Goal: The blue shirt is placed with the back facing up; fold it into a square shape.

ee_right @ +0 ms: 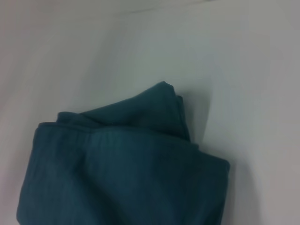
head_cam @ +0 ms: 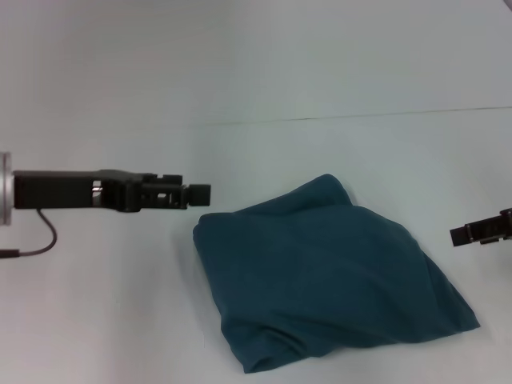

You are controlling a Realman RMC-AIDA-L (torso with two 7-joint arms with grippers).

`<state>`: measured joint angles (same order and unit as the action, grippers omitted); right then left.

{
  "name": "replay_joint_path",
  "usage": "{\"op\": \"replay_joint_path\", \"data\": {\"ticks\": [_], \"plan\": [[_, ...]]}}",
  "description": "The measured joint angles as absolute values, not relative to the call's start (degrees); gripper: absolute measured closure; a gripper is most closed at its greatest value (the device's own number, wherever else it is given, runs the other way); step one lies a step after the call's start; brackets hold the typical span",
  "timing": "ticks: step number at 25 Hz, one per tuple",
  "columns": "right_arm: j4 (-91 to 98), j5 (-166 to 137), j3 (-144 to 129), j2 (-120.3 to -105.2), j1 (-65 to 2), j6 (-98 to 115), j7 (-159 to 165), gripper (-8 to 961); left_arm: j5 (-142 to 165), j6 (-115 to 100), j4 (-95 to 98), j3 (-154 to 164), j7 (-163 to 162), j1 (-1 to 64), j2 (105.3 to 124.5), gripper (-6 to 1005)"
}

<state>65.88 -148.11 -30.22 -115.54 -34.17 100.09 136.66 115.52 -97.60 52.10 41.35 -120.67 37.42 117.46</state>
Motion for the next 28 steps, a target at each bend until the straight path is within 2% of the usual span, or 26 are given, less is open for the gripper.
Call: {"op": "replay_joint_path", "data": {"ticks": [8,14,18,27,28], "plan": [[57.06,-146.33,-29.49,-116.67,-33.17,93.21,138.67,143,115.78,-97.82,53.12,41.35,-118.16,35.53,117.58,40],[51.75,-146.26,-30.2,-117.82,-33.34,88.0,138.73,104,116.62,-97.62,53.17,41.74,-117.55,35.87,117.64,40],[50.15,-146.14,-30.2,-118.35,-33.49,85.69,138.7,111,117.23,-97.37,53.18,41.87,-116.91,36.09,117.63,40],[46.84,-143.57,-30.32,-118.58,-33.98,82.92,136.98,127,117.26,-97.11,53.18,41.92,-116.12,36.26,117.51,40],[46.75,-143.44,-30.32,-118.58,-34.0,82.93,136.87,166,117.26,-97.11,53.18,41.92,-116.07,36.27,117.51,39]]}}
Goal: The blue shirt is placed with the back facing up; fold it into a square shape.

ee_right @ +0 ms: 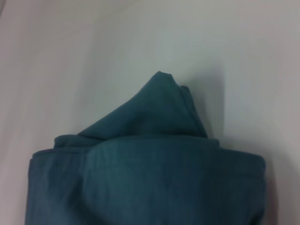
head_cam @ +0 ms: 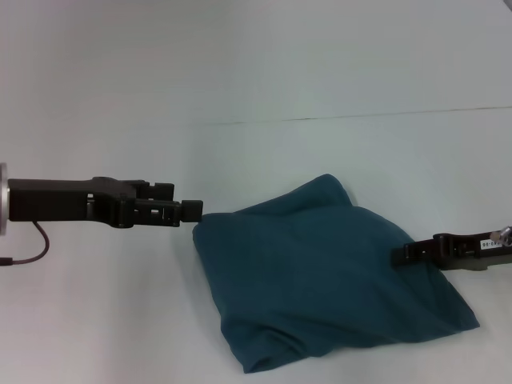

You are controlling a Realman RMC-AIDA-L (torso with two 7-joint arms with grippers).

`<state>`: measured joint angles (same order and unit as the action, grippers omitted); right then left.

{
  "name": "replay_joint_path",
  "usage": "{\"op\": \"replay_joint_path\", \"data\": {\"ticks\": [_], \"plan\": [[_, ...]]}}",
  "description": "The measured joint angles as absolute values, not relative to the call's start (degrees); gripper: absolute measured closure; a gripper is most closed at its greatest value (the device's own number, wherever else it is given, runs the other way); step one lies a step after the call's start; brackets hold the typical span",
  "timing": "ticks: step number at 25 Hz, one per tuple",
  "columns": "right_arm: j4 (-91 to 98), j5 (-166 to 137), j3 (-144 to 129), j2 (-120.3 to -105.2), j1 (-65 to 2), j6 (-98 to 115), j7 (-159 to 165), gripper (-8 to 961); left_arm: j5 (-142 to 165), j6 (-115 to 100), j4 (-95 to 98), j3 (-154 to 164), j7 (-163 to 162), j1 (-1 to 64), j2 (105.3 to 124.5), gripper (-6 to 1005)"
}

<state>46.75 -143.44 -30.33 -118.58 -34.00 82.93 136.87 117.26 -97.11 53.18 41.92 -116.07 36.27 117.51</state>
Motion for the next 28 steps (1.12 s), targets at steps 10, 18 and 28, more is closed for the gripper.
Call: {"op": "replay_joint_path", "data": {"ticks": [10,18,28], "plan": [[46.75,-141.7,-30.31,-118.56,-33.71,83.19,136.14,574,117.25,-97.03,53.17,41.49,-115.16,36.21,117.42,39],[47.65,-139.71,-30.32,-118.09,-33.66,84.7,136.12,838,117.25,-97.03,53.17,41.48,-114.89,35.86,117.52,39],[50.67,-139.33,-30.33,-117.39,-33.12,86.23,136.93,860,117.25,-97.03,53.17,41.39,-115.17,35.65,117.66,39]]}}
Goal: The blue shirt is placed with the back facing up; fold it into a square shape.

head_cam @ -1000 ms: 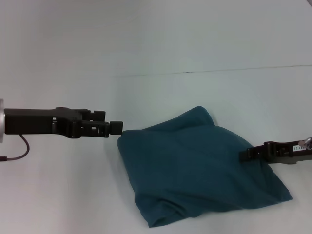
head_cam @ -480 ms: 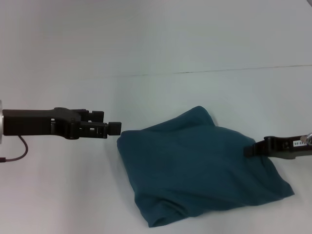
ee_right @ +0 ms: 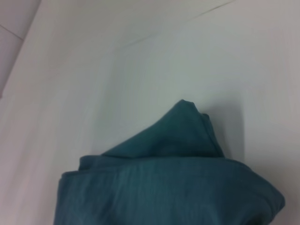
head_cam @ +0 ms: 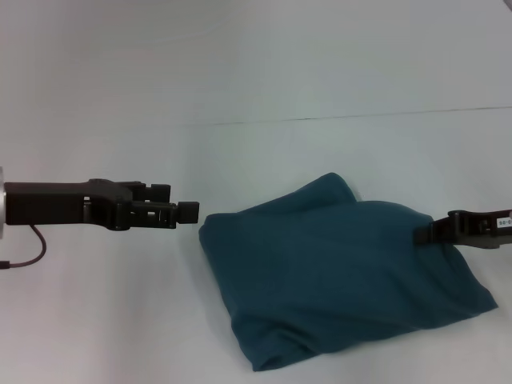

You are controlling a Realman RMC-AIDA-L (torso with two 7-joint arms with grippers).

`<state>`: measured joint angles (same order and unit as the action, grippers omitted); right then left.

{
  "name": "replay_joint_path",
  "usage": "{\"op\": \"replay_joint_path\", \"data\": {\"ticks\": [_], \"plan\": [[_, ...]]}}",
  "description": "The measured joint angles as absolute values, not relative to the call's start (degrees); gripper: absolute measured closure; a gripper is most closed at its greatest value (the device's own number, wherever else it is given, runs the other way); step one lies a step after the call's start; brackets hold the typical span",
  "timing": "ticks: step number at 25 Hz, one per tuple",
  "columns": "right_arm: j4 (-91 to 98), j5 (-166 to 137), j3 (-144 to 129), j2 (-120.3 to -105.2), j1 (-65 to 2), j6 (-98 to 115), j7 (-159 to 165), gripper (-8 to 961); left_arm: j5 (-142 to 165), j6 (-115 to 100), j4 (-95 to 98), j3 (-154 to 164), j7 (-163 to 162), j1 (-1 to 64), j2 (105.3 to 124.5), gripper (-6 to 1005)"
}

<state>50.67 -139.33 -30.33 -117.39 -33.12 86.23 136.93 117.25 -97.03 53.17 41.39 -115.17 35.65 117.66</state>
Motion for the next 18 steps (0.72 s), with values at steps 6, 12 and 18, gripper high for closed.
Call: {"op": "replay_joint_path", "data": {"ticks": [6,12,18], "plan": [[50.69,-140.7,-30.62,-117.26,-33.13,85.63,137.95,805,117.24,-97.03,53.17,41.39,-115.28,35.6,117.68,39],[50.72,-140.75,-31.92,-117.96,-33.46,84.44,136.83,751,117.24,-97.03,53.14,41.39,-115.28,35.49,117.74,40],[51.19,-140.35,-32.15,-118.22,-33.7,84.39,136.25,901,117.24,-97.03,53.03,41.32,-115.24,35.37,117.78,40]]}}
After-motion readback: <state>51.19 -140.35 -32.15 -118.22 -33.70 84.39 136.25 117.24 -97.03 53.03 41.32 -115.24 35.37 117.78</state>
